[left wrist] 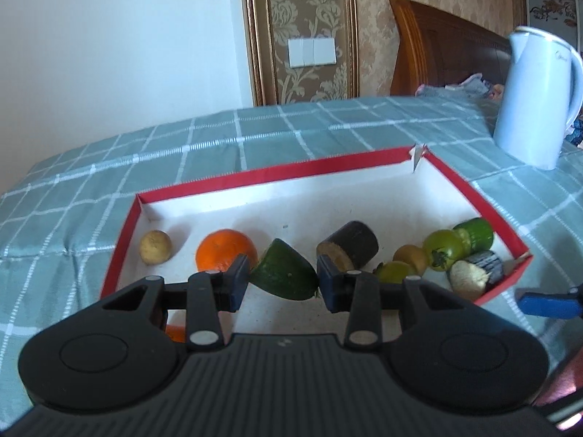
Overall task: Organize fruits
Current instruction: 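Carry the green wedge into the tray with the left tool and release, then withdraw the open left tool from the tray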
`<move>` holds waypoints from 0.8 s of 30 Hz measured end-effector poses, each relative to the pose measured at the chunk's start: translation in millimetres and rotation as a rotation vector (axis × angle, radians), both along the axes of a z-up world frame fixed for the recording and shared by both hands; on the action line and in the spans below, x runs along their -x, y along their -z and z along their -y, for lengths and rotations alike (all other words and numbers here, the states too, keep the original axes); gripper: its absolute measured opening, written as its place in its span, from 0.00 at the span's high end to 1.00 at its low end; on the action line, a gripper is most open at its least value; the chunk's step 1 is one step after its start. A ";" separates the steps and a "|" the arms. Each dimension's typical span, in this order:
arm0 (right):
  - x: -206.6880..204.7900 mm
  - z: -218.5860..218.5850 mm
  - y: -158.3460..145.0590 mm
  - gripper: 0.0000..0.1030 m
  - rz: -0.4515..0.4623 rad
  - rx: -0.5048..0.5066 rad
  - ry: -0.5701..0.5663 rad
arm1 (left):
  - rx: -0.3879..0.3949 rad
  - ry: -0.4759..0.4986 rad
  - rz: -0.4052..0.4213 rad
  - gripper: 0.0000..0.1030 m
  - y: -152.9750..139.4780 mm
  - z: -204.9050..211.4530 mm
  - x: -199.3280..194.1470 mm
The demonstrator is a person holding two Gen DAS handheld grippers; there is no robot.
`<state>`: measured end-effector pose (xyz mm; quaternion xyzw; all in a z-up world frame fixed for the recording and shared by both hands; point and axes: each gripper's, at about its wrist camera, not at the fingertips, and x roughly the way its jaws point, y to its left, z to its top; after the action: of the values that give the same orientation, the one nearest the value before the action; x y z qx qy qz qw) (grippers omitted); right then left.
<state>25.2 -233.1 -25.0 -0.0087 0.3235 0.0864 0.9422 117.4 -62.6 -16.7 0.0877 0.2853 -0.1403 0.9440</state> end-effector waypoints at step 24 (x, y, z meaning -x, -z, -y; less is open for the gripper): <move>-0.9 -0.1 0.7 0.13 -0.004 0.002 0.001 | -0.023 -0.009 -0.026 0.43 17.3 7.7 -3.0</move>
<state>26.1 -233.0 -25.7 -0.0093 0.3254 0.0856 0.9417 120.4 -70.3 -33.9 0.0954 0.2995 -0.1338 0.9398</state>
